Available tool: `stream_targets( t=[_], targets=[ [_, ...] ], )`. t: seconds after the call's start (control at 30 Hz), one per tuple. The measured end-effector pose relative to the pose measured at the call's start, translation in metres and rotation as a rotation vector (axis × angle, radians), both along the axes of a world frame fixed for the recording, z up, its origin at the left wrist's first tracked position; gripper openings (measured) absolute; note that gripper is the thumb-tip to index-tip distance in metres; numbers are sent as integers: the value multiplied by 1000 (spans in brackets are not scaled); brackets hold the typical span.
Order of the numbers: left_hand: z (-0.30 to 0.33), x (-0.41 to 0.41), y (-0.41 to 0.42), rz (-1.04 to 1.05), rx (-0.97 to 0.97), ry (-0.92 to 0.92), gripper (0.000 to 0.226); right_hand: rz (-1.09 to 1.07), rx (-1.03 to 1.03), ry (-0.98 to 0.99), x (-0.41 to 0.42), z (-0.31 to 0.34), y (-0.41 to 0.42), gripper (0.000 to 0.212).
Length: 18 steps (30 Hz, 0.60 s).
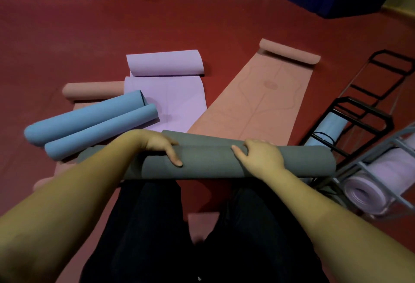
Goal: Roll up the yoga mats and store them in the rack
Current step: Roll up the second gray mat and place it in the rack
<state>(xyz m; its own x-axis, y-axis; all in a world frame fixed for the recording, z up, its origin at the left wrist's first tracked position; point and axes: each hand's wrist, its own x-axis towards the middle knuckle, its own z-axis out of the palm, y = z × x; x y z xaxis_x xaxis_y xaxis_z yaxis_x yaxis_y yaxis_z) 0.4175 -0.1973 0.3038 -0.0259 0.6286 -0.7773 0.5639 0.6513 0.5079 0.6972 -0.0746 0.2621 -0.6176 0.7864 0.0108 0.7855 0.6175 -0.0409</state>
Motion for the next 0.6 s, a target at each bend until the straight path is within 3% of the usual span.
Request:
stream_targets(
  t=[0.07, 0.2, 0.33, 0.47, 0.6],
  targets=[
    [2, 2, -4, -48, 97, 118, 55, -1, 9, 13, -2, 0, 2, 57],
    [-7, 1, -19, -187, 464, 376, 82, -9, -27, -5, -5, 1, 6, 59],
    [-33, 20, -45, -335, 812, 787, 75, -39, -140, -30, -11, 5, 16, 61],
    [-61, 42, -60, -475, 756, 1145, 113, -40, -211, -81, -20, 12, 24, 65],
    [-50, 38, -47, -455, 734, 1205, 101, -45, -268, -103, -26, 20, 26, 68]
  ],
)
